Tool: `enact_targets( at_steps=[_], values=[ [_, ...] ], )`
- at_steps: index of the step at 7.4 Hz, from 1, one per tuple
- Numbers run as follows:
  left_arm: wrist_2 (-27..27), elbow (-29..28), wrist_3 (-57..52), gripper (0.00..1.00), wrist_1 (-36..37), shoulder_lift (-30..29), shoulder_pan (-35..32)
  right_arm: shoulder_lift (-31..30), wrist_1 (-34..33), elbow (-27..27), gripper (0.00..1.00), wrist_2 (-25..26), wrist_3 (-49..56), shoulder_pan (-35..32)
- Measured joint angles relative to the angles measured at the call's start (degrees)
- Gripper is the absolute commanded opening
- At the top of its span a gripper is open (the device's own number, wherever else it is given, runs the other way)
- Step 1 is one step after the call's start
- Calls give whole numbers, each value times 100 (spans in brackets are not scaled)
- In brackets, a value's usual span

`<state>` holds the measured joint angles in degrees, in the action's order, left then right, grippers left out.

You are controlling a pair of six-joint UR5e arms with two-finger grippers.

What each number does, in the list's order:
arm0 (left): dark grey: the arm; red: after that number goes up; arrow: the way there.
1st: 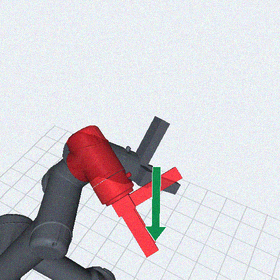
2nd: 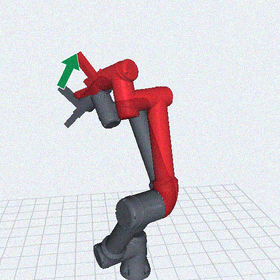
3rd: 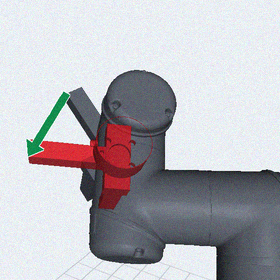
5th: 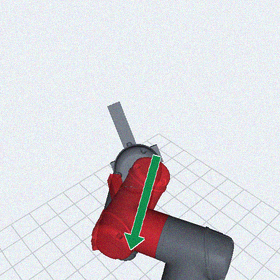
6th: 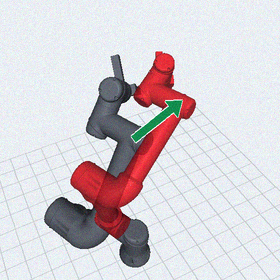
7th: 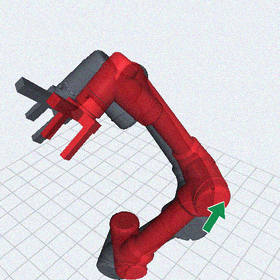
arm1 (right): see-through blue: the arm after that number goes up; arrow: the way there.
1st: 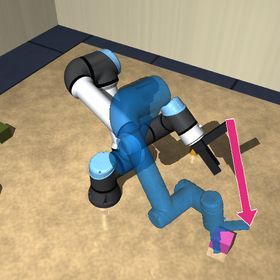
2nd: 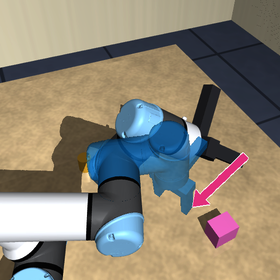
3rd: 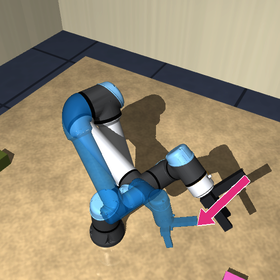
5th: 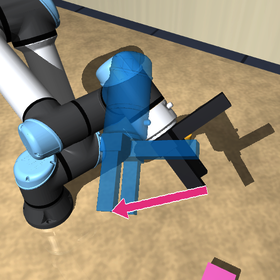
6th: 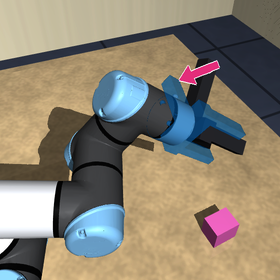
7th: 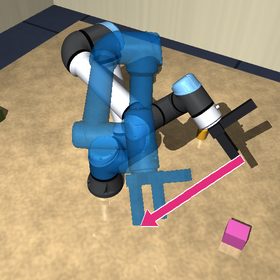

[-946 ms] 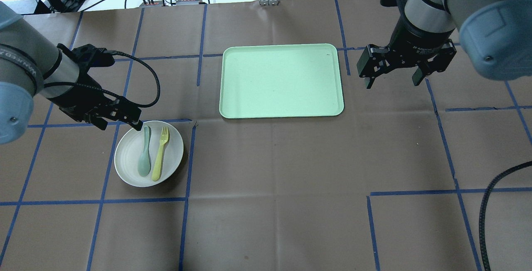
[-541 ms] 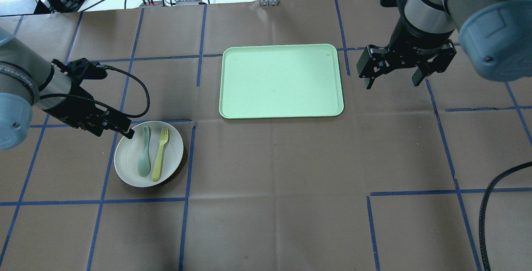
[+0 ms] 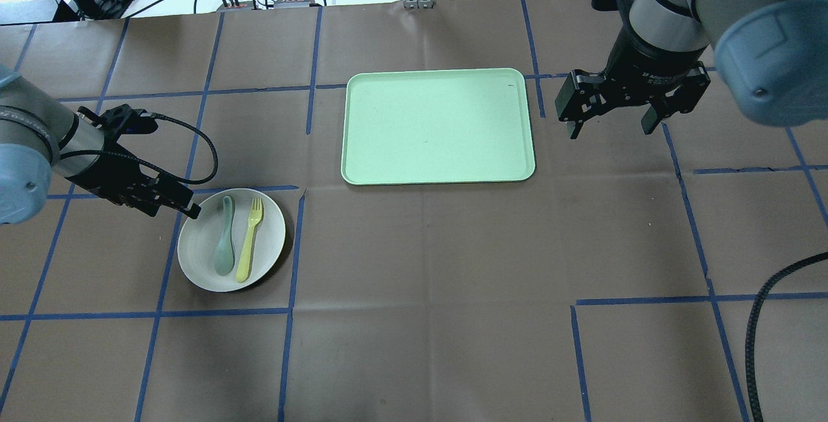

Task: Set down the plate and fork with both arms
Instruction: 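Lower the left gripper onto the plate rim nearest it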

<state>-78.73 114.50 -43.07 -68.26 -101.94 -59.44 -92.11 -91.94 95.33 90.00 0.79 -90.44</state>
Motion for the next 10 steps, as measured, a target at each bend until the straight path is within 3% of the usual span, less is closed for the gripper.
enact_targets(
  at_steps=[1, 3, 10],
  values=[
    [149, 13, -39, 98, 79, -219, 151, 0, 1, 1, 100, 0, 0, 1],
    [274, 32, -102, 86, 122, -456, 321, 0, 4, 3, 100, 0, 0, 2],
    [299, 46, -202, 57, 95, -639, 363, 0, 9, 3, 100, 0, 0, 5]
  ],
)
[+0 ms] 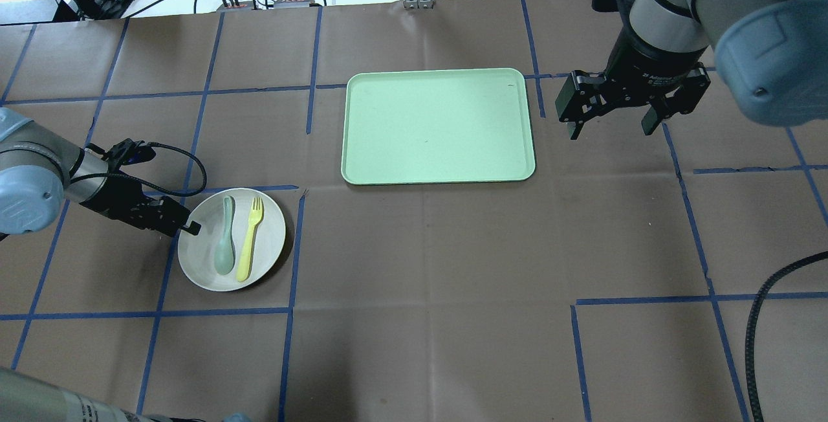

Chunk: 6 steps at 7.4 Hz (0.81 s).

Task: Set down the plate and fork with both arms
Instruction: 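Lower the left gripper onto the plate rim nearest it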

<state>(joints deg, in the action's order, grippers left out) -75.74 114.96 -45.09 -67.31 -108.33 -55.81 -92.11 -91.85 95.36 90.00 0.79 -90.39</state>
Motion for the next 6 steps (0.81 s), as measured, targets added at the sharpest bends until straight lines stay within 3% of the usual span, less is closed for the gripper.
enact_targets(
  at_steps=[3, 6],
  values=[
    [65, 3, 14, 53, -47, -21, 0, 0, 0, 0, 100, 0, 0, -2],
    [66, 1, 64, 34, -141, -22, 0, 0, 0, 0, 100, 0, 0, -3]
  ],
)
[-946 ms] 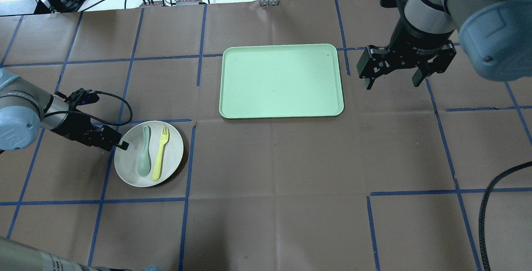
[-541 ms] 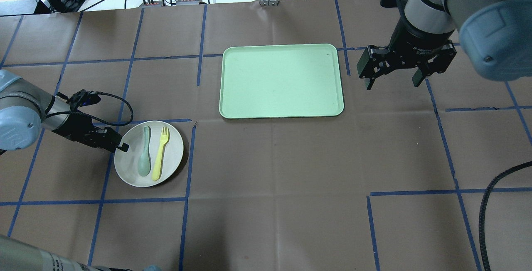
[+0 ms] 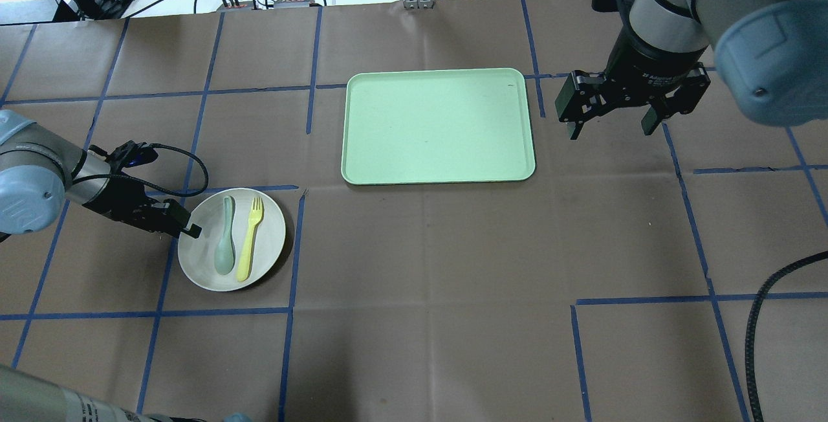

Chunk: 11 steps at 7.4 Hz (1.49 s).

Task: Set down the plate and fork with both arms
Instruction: 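Lower the left gripper onto the plate rim nearest it, then close the left gripper on the plate rim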

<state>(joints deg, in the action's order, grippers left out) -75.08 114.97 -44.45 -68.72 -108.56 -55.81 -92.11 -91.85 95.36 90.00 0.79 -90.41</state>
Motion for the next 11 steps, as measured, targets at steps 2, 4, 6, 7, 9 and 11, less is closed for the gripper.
enact_targets(
  at_steps=[2, 4, 6, 7, 9, 11],
  values=[
    [2, -4, 13, 21, -85, 1, 0, 0, 0, 0, 100, 0, 0, 1],
    [2, -8, 13, 15, -139, 7, 0, 0, 0, 0, 100, -2, 0, -1],
    [-4, -12, 2, 11, -156, 18, 0, 0, 0, 0, 100, -8, 0, -2],
    [-6, -15, -1, 8, -167, 23, 0, 0, 0, 0, 100, -8, 0, -3],
    [1, -24, 3, 8, -223, 62, -10, 0, 0, 0, 100, -9, 0, -3],
    [87, -86, 147, 8, -435, 217, -67, 0, 0, 0, 100, -9, 0, -3]
  ],
)
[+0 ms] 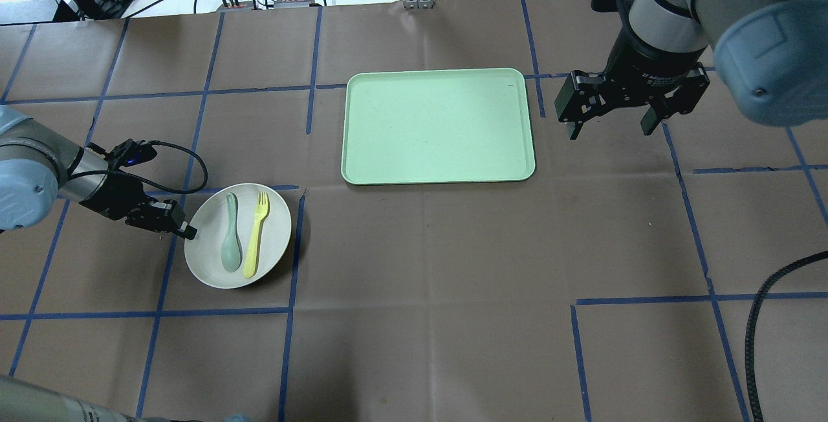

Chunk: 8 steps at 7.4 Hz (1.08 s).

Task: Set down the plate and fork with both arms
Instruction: 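Carry the plate with the left gripper onto the green tray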

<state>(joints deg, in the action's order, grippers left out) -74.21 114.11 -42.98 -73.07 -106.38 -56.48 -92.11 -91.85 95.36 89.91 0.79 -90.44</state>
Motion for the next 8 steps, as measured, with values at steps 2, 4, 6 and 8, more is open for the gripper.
enact_targets(
  at_steps=[2, 4, 6, 8],
  values=[
    [104, -81, 451, 6, -72, 265, -284, 0, 0, 0, 100, 0, 2, 3],
    [180, -340, 1249, 3, -70, 425, -964, 0, 0, 0, 100, 0, 8, 2],
    [255, -827, 2041, 3, -31, 329, -1726, 0, 0, 0, 100, 0, 9, 3],
    [413, -1498, 2502, 3, -7, -96, -2345, 0, 0, 0, 100, 0, 9, 3]
  ],
)
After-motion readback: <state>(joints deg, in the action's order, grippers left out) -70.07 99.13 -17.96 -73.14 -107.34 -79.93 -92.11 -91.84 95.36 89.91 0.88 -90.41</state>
